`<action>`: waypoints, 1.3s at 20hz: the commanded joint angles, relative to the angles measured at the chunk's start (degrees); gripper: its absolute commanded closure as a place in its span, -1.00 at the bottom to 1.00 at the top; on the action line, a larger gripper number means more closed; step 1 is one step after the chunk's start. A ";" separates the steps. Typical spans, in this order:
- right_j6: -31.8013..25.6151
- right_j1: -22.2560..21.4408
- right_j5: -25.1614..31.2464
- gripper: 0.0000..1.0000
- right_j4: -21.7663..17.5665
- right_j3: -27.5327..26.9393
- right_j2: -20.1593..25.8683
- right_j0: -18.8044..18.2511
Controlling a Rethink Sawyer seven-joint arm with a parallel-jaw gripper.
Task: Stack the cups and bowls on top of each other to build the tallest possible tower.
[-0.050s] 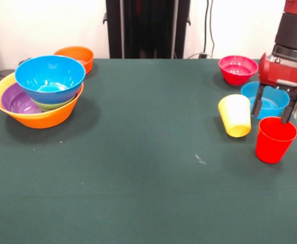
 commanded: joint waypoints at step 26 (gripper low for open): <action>0.10 8.49 -2.24 -1.00 -3.20 -1.30 0.51 1.30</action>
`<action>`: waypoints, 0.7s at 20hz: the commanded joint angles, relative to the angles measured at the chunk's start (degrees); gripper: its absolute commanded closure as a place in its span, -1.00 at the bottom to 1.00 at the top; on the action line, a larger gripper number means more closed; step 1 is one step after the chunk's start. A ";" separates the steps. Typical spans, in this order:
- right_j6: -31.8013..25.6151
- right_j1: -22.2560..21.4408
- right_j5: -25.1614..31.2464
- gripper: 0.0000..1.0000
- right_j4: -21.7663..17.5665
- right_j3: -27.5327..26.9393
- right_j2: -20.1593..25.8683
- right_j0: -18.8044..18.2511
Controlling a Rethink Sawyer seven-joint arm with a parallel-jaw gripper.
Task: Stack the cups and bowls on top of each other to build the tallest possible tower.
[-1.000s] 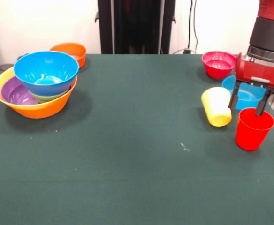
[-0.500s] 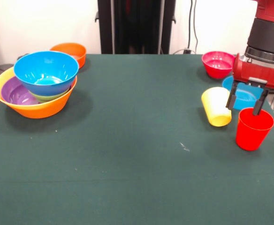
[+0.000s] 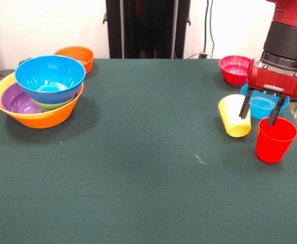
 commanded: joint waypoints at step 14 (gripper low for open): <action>0.38 9.45 0.15 -1.00 -1.67 -6.10 -0.06 2.69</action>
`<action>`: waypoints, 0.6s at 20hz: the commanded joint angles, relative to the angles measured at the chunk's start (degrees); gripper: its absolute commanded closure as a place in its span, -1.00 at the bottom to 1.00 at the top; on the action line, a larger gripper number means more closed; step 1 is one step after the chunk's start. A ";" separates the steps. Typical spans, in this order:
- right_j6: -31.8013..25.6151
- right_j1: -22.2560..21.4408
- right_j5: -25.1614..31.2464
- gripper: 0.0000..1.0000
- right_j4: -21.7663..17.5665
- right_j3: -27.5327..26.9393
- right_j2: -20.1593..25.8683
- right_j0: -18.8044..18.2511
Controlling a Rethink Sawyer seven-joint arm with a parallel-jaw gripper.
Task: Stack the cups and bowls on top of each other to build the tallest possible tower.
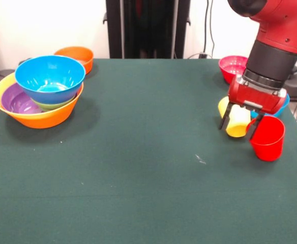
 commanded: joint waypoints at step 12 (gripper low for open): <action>-0.85 2.55 2.90 -1.00 0.65 -2.26 4.65 2.32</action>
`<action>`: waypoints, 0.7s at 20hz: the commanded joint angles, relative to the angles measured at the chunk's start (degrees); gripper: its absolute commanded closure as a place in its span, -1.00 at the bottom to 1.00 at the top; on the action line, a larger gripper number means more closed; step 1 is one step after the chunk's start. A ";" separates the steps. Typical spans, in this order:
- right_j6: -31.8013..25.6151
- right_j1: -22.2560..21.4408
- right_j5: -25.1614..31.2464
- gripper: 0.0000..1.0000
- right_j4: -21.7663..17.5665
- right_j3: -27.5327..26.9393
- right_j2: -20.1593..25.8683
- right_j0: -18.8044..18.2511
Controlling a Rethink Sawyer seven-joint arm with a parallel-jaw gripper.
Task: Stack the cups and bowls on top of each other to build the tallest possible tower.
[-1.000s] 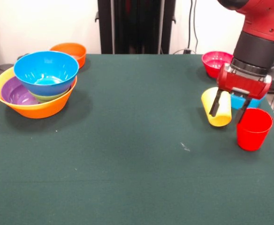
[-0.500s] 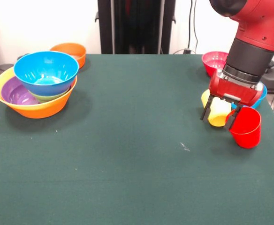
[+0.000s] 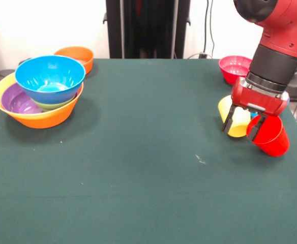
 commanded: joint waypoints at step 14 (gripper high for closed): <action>-0.96 -0.49 5.30 -1.00 2.45 -1.20 6.30 1.69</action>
